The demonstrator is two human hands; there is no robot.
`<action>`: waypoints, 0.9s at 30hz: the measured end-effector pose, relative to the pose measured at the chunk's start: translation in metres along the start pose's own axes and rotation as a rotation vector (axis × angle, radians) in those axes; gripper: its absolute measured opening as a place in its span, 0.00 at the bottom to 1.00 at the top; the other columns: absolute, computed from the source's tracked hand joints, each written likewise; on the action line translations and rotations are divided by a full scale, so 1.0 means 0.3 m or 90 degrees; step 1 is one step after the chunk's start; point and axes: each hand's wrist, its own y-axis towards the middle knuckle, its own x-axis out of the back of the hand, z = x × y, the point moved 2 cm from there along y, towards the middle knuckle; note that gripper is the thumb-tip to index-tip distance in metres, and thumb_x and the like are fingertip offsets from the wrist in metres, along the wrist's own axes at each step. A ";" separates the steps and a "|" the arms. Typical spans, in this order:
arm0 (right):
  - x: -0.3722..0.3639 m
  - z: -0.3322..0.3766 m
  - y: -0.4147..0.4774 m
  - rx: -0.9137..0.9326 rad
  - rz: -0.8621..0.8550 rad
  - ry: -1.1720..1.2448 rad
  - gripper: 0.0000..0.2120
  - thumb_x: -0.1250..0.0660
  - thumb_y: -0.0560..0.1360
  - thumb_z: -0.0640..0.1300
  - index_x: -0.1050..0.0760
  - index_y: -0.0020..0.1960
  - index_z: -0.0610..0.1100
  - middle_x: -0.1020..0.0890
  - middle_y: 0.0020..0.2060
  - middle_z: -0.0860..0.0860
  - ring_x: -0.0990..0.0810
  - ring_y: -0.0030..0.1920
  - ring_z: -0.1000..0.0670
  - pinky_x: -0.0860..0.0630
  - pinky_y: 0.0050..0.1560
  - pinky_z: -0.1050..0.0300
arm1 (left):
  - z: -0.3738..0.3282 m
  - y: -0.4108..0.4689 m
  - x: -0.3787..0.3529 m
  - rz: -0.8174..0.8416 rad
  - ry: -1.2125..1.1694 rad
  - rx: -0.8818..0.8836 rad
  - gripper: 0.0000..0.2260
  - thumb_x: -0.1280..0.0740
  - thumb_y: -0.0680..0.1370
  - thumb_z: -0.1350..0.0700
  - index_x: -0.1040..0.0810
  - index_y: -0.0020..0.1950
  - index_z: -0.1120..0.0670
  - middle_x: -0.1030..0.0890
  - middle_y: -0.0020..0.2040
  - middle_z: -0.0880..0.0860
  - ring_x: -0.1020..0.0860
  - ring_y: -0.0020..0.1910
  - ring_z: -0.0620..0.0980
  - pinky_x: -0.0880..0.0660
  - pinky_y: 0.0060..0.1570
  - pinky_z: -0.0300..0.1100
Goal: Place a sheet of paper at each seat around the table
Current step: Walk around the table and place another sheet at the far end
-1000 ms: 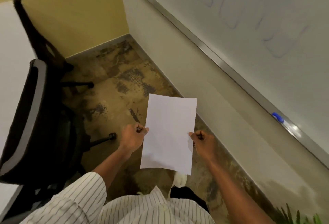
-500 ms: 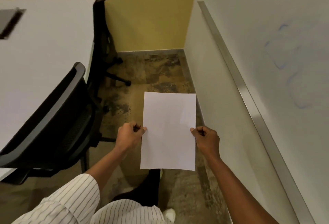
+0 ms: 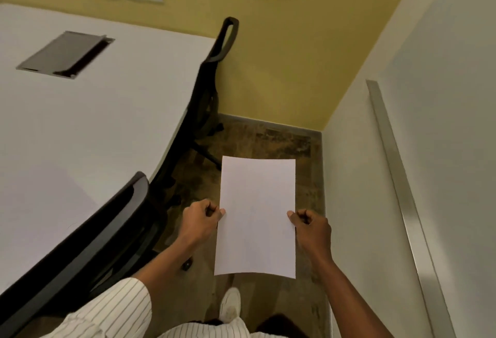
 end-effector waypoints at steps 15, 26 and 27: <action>-0.494 0.537 0.767 0.193 0.273 -0.147 0.06 0.27 0.81 0.48 0.16 0.48 0.47 0.16 0.41 0.56 0.17 0.42 0.56 0.27 0.40 0.64 | -0.182 0.529 0.135 -0.282 -0.040 0.243 0.09 0.28 0.83 0.48 0.18 0.45 0.50 0.16 0.41 0.49 0.17 0.41 0.50 0.17 0.44 0.48; -0.888 0.943 1.098 0.389 0.508 -0.250 0.05 0.27 0.82 0.51 0.16 0.50 0.50 0.18 0.39 0.61 0.17 0.41 0.58 0.21 0.41 0.63 | -0.258 0.798 0.295 -0.524 -0.223 0.416 0.09 0.28 0.83 0.50 0.16 0.48 0.55 0.15 0.47 0.53 0.17 0.47 0.55 0.16 0.53 0.53; -0.927 0.978 1.111 0.395 0.520 -0.250 0.05 0.28 0.82 0.51 0.16 0.49 0.51 0.17 0.39 0.61 0.17 0.41 0.58 0.19 0.43 0.60 | -0.254 0.818 0.315 -0.538 -0.244 0.421 0.09 0.27 0.83 0.50 0.16 0.49 0.55 0.14 0.48 0.54 0.16 0.48 0.56 0.15 0.54 0.55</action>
